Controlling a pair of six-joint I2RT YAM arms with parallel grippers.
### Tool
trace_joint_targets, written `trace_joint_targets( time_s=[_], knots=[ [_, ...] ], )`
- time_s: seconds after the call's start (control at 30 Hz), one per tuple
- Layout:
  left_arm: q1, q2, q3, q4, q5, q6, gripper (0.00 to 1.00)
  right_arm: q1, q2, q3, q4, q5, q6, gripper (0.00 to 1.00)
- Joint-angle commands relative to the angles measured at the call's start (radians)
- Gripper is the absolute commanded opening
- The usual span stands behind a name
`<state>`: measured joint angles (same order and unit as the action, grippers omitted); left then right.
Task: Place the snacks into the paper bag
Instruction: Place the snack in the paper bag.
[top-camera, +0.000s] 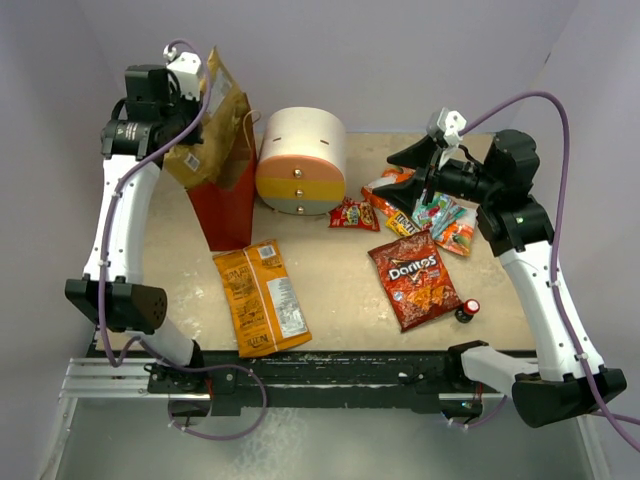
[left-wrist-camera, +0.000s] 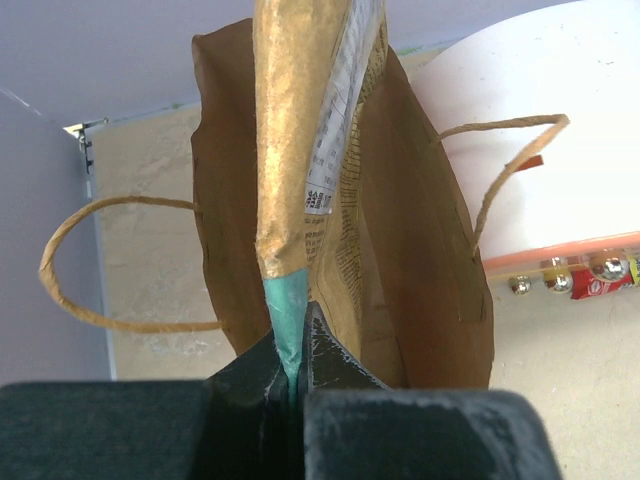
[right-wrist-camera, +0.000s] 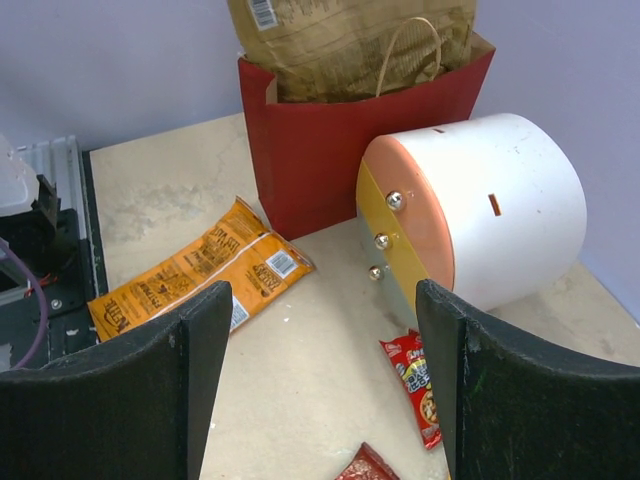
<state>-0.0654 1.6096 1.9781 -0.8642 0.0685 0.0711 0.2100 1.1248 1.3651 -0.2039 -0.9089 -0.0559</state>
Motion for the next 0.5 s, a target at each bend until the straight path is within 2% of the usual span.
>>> trace_joint_targets(
  time_s=[0.0,0.3,0.47],
  knots=[
    [0.009,0.046,0.013,0.083,-0.012,-0.021,0.00,-0.003,-0.019,-0.011,0.049,-0.034,0.007,0.76],
    [0.009,0.155,0.062,-0.039,-0.044,-0.087,0.00,-0.003,-0.009,-0.018,0.055,-0.047,0.017,0.77],
    [0.009,0.168,0.058,-0.043,-0.065,-0.120,0.00,-0.003,-0.005,-0.021,0.061,-0.049,0.021,0.77]
  ],
)
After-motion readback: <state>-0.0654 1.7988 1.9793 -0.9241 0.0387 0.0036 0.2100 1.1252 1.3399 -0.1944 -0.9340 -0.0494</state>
